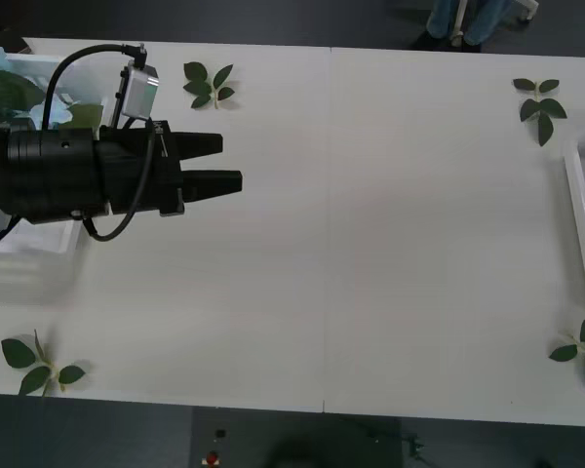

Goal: Put the red flowers into the right box and the blue flowers into the left box

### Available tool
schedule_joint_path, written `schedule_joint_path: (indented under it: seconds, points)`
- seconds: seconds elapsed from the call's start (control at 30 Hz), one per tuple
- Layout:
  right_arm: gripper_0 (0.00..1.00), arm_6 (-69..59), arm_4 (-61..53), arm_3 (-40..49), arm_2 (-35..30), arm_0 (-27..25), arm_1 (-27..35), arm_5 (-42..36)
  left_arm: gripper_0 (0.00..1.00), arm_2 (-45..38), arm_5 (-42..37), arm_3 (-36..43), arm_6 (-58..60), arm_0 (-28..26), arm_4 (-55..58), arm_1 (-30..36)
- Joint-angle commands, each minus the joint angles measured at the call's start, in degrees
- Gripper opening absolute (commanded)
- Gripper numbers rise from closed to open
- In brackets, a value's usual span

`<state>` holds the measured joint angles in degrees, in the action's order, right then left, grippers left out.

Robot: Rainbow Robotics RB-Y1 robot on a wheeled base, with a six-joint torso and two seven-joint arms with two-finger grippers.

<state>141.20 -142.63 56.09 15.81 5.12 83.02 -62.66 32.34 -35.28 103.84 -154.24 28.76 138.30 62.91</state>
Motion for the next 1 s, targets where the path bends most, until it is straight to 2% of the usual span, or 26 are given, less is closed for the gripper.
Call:
schedule_joint_path:
  seconds: [0.03,0.13,0.3,0.47,0.57,0.73,1.0]
  points:
    - [1.0,9.4,-1.6,3.8,-2.9,0.8,-2.9,-3.1,0.87,-2.7,-3.2,-1.4,-0.8,0.7,3.1,4.1]
    - [1.0,13.3,-1.1,10.0,-4.5,0.0,-4.4,-3.2,0.87,-5.5,-4.3,-1.0,-0.8,-1.7,4.8,6.1]
    - [1.0,13.8,-0.7,23.6,-8.7,-3.4,-6.3,-1.1,0.87,-14.1,-4.4,2.6,-0.8,-10.1,4.8,8.5]
    - [1.0,13.8,2.9,40.8,-17.2,-11.4,-9.6,5.1,0.87,-22.5,-6.2,4.5,-0.8,-18.2,3.3,9.3]
    - [1.0,13.8,7.1,50.8,-22.0,-16.0,-11.8,9.4,0.87,-23.9,-7.1,4.3,-0.8,-19.0,2.3,9.2]
    - [1.0,13.7,10.1,62.2,-23.5,-20.1,-13.4,14.7,0.87,-23.9,-7.1,4.0,-0.8,-19.0,2.3,9.1]
    - [1.0,13.0,12.2,70.9,-21.2,-19.9,-15.5,17.6,0.87,-23.8,-9.8,4.1,-0.8,-19.0,2.2,8.9]
